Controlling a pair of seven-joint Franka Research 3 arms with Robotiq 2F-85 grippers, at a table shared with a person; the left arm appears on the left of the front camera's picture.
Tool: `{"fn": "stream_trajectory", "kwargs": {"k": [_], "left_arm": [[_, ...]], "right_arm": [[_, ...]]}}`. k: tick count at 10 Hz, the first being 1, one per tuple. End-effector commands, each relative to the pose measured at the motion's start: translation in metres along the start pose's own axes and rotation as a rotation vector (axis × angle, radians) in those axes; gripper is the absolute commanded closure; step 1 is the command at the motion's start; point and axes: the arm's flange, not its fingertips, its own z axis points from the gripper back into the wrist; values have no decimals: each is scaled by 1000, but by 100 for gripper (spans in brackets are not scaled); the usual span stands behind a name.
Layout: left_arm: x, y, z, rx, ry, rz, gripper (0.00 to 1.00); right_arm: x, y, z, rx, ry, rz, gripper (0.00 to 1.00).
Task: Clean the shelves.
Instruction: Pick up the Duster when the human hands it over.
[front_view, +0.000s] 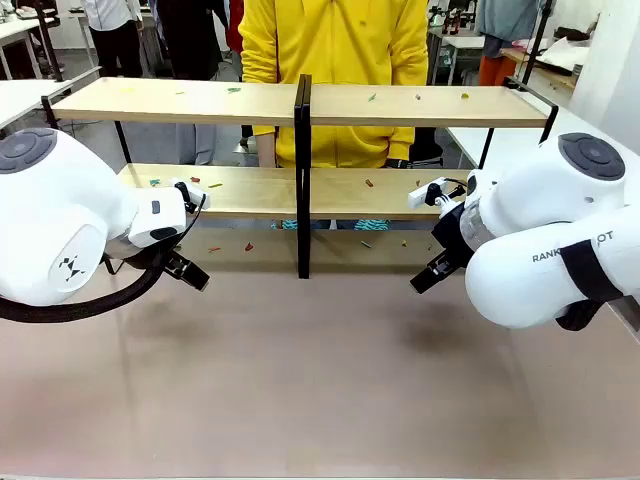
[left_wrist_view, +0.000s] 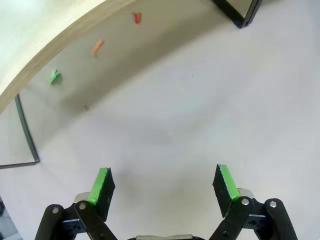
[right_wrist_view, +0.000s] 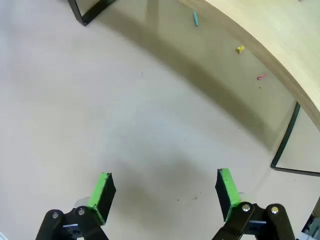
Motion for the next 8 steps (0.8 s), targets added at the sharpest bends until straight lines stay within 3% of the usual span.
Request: {"fn": "stream_trajectory", "kwargs": {"k": [1, 8], "left_arm": [[0, 0, 0, 0, 0, 0, 0], [0, 0, 0, 0, 0, 0, 0]], "right_arm": [[0, 0, 0, 0, 0, 0, 0], [0, 0, 0, 0, 0, 0, 0]]}}
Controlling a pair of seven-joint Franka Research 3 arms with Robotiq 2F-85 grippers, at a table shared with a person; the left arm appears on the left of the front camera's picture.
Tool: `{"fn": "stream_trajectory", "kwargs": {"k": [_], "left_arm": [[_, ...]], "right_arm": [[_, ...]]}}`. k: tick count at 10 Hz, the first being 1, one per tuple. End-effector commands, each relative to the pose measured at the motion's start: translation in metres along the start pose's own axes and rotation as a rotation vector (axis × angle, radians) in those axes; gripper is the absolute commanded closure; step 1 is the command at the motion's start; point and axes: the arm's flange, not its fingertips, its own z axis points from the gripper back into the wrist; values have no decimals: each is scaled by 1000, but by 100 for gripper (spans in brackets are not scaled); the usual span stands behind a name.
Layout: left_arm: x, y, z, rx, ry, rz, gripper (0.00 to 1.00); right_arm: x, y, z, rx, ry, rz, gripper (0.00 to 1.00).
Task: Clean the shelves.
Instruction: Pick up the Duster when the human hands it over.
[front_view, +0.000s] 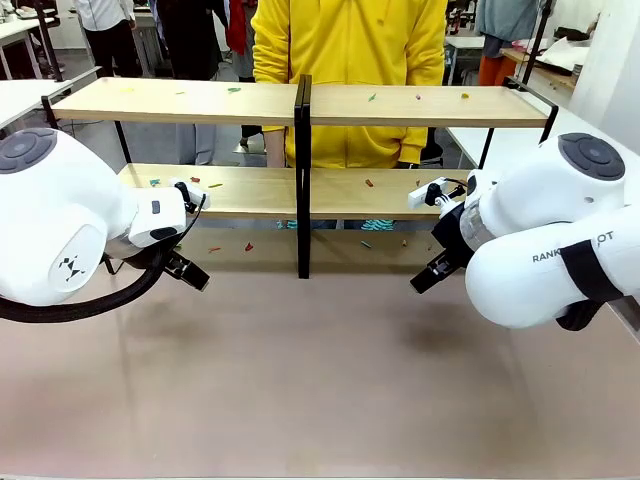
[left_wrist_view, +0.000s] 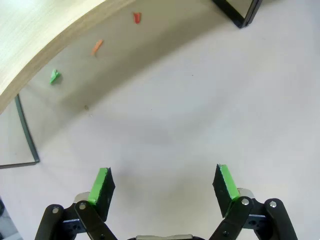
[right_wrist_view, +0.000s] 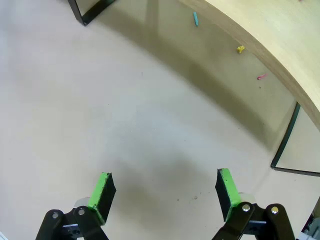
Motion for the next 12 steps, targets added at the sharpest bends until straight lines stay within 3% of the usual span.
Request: {"fn": "stream_trajectory", "kwargs": {"k": [1, 6, 9, 11, 12], "left_arm": [[0, 0, 0, 0, 0, -1, 0], [0, 0, 0, 0, 0, 0, 0], [-39, -8, 138, -167, -160, -187, 0], [-89, -10, 224, -311, -363, -296, 0], [-111, -7, 251, -332, -474, -293, 0]], "right_arm": [[0, 0, 0, 0, 0, -1, 0], [0, 0, 0, 0, 0, 0, 0], [-28, -10, 121, 78, -161, 35, 0], [-60, -22, 194, 159, -306, 47, 0], [-72, -27, 221, 193, -365, 60, 0]]}}
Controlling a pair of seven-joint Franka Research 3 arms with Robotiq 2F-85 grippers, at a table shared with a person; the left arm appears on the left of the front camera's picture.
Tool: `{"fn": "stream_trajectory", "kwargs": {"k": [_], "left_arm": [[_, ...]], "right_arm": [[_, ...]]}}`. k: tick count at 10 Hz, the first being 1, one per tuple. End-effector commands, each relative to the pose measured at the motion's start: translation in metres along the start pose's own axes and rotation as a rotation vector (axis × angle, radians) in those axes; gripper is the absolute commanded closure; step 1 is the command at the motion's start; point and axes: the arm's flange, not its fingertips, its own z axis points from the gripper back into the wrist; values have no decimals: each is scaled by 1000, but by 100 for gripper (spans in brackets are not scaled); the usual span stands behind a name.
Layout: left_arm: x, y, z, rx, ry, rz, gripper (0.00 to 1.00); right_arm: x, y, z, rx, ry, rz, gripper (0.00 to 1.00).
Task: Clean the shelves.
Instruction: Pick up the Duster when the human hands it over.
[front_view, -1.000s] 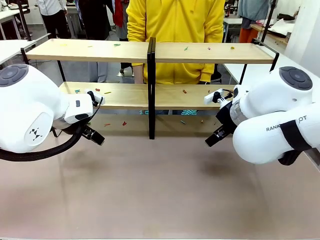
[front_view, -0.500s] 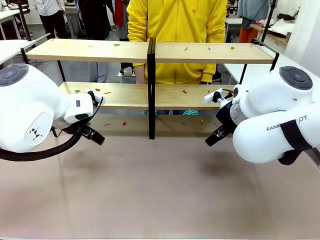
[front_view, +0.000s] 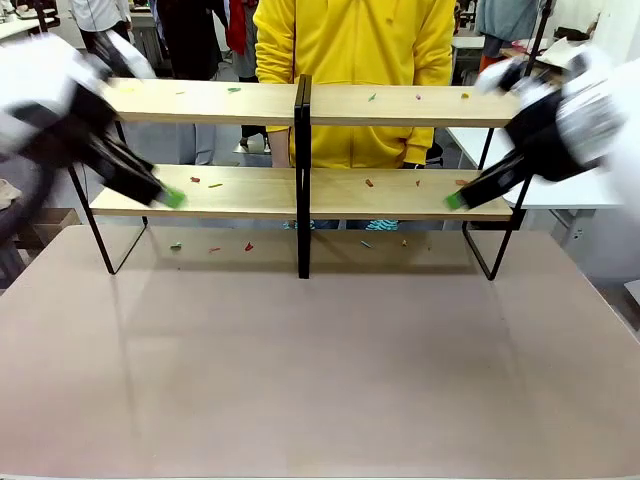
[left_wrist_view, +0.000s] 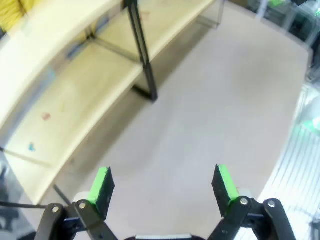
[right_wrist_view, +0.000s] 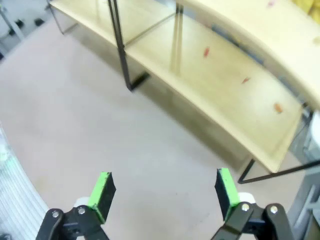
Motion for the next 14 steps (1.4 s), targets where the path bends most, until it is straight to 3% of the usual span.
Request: {"fn": "stream_trajectory", "kwargs": {"k": [1, 3, 7, 12, 14], "left_arm": [[-111, -60, 67, -40, -206, 5, 0], [-105, -71, 73, 48, -335, 53, 0], [-106, -62, 72, 81, -406, 177, 0], [-118, -53, 63, 74, -253, 276, 0], [-126, -55, 67, 132, -222, 295, 0]], "right_arm": [[-78, 15, 65, 31, -88, 32, 0], [-78, 16, 92, 15, -168, 62, 0], [-79, 18, 100, 10, -213, 73, 0], [-78, 15, 92, -5, -201, 61, 0], [-79, 8, 88, 2, -187, 42, 0]]}}
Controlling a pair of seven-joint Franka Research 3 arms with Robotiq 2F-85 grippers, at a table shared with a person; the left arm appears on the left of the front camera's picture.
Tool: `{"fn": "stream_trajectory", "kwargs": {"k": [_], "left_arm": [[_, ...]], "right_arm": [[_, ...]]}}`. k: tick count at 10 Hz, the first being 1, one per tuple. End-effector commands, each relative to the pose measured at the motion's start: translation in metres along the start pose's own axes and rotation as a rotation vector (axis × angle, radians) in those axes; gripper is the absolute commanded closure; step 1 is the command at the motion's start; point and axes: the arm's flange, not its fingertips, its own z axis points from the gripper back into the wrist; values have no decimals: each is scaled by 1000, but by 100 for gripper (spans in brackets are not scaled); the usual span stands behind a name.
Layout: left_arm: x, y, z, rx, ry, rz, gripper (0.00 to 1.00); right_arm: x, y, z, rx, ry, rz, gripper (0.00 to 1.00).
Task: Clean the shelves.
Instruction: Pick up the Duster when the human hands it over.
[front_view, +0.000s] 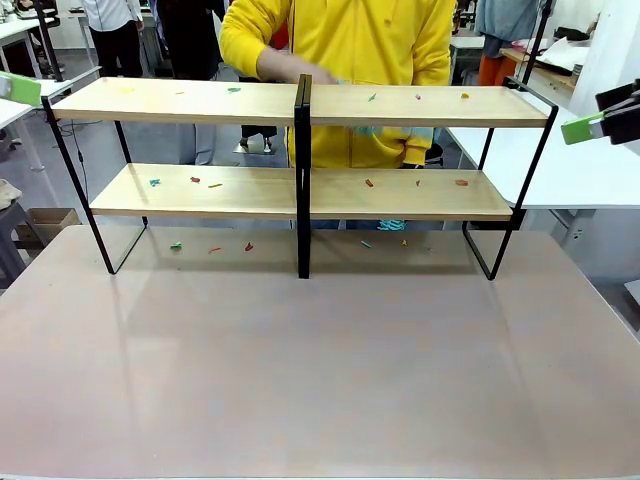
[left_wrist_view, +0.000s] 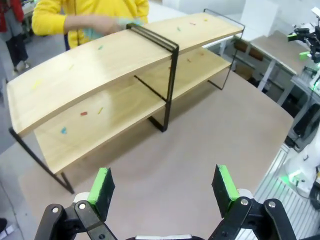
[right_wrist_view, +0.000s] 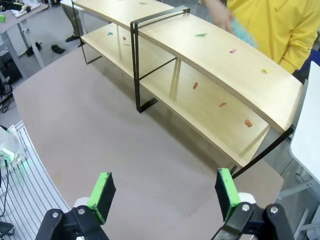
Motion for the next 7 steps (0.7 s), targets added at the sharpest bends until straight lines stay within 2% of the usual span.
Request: {"fn": "stream_trajectory", "kwargs": {"k": [1, 7], "left_arm": [[-124, -50, -19, 62, 4, 9, 0], [-124, -56, -24, 124, 47, -29, 0]], "right_arm": [[-70, 21, -25, -4, -22, 2, 0], [-75, 16, -27, -11, -18, -16, 0]]}}
